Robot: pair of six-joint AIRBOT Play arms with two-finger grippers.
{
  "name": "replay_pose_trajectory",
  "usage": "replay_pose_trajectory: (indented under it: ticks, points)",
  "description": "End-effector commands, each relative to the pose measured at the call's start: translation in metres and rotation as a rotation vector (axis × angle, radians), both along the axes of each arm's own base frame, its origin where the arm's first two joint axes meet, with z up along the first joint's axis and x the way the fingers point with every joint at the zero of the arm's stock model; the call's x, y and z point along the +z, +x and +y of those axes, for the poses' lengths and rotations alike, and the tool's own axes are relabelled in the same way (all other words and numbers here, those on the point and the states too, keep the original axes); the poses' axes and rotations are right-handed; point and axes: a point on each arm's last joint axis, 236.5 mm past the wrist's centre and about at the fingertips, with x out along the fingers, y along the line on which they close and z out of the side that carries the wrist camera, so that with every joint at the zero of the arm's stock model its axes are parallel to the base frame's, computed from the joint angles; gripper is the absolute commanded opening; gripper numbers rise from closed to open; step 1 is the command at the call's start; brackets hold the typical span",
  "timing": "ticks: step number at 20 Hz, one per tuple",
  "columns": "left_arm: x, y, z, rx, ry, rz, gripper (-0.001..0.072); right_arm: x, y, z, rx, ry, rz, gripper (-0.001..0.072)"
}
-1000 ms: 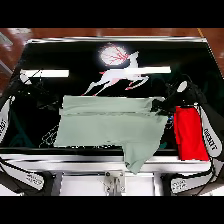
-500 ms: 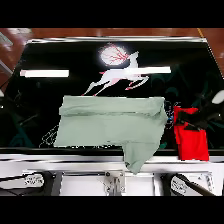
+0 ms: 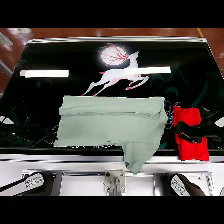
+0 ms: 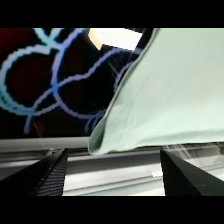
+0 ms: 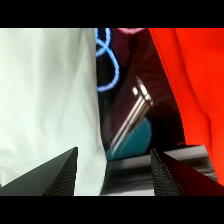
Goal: Fold the shirts.
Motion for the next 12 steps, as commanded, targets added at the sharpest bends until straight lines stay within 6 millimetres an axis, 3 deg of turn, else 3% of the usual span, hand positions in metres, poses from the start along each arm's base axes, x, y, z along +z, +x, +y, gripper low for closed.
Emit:
replay_pose_trajectory:
  ticks: [1, 6, 7, 9, 11, 12]
  points:
    - [-0.011, 0.003, -0.008, -0.014, 0.023, -0.029, 0.0669, 0.0, 0.013, -0.005, -0.051, -0.011, -0.059, 0.0575]
    - [-0.019, 0.001, -0.027, -0.03, -0.019, 0.018, 0.0656, 0.0, 0.015, -0.007, -0.056, -0.021, -0.069, 0.0575]
    - [-0.022, 0.004, -0.029, -0.013, -0.013, 0.024, 0.0528, 0.0, 0.015, -0.007, -0.056, -0.021, -0.069, 0.0575]
    - [-0.027, 0.011, -0.03, 0.004, 0.01, 0.009, 0.0173, 0.0, 0.012, -0.006, -0.048, -0.018, -0.056, 0.0575]
    - [-0.027, 0.014, -0.033, 0.002, 0.011, -0.002, 0.0034, -0.006, -0.004, -0.008, -0.012, -0.037, 0.003, 0.0575]
    - [-0.026, 0.014, -0.034, 0.002, 0.008, -0.002, 0.0034, -0.01, -0.015, -0.006, 0.008, -0.034, 0.046, 0.0575]
